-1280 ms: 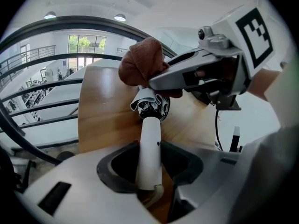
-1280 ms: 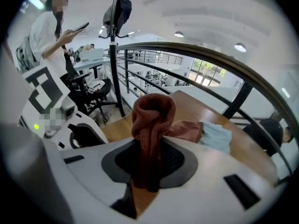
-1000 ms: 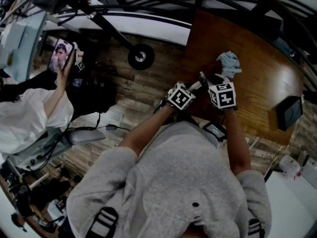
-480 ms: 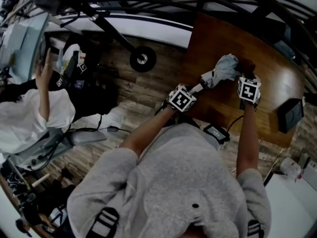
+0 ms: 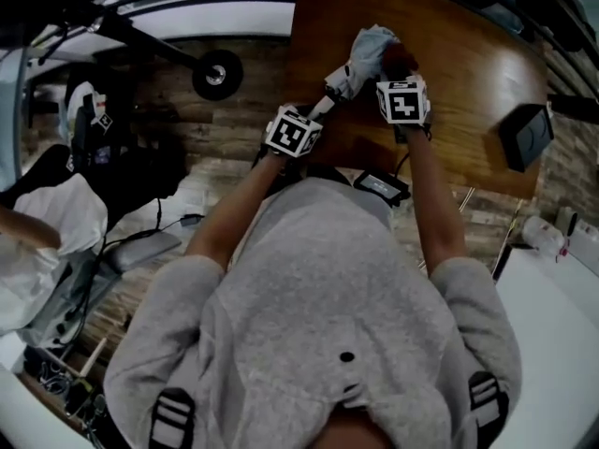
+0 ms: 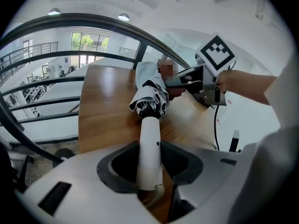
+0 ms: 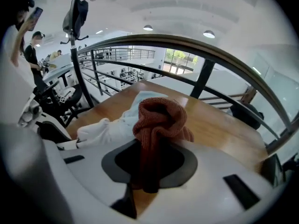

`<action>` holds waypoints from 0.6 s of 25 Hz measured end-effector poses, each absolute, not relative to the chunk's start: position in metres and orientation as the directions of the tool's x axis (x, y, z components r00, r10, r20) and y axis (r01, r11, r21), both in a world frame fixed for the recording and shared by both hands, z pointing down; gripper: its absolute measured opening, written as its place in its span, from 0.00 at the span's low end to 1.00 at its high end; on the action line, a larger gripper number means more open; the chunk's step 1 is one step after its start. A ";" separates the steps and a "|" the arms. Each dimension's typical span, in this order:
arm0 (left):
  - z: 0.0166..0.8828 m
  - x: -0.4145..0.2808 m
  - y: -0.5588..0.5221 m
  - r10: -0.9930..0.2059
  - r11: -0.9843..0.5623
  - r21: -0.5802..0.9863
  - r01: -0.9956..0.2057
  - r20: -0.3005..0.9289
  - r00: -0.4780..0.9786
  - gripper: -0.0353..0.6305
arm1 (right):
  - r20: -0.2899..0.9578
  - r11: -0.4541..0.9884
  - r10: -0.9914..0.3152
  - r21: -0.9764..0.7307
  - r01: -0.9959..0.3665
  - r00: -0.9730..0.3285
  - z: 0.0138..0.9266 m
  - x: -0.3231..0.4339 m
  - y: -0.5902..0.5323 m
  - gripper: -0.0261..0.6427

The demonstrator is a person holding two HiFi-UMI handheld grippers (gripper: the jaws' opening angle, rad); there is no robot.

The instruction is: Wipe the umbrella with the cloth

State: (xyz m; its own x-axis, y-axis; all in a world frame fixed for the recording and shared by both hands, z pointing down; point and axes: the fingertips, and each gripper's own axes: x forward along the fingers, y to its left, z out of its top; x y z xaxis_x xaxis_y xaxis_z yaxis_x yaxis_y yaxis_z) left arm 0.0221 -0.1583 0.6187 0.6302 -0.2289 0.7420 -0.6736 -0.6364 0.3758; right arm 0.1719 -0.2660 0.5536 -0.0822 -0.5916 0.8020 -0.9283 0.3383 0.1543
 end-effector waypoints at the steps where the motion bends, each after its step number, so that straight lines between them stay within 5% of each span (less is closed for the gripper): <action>1: 0.619 0.022 -0.160 -0.229 -0.627 0.384 -0.678 0.740 0.632 0.28 | 0.806 0.359 -0.581 0.130 -0.924 -0.112 0.555 0.163 -0.263 0.17; 8: 0.617 0.021 -0.162 -0.216 -0.599 0.420 -0.681 0.735 0.643 0.28 | 0.827 0.546 -0.509 0.098 -0.832 -0.237 0.556 0.090 -0.239 0.17; 15: 0.618 0.017 -0.162 -0.219 -0.597 0.427 -0.679 0.727 0.650 0.28 | 0.766 0.587 -0.509 -0.026 -0.809 -0.394 0.520 0.064 -0.220 0.17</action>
State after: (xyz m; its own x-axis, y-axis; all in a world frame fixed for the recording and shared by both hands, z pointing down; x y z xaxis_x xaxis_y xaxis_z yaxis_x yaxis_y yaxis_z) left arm 0.0167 -0.1618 0.6177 0.6503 -0.2192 0.7274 -0.6793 -0.5965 0.4275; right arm 0.0640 -0.2199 0.5195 -0.3935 -0.5086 0.7658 -0.8090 0.5872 -0.0258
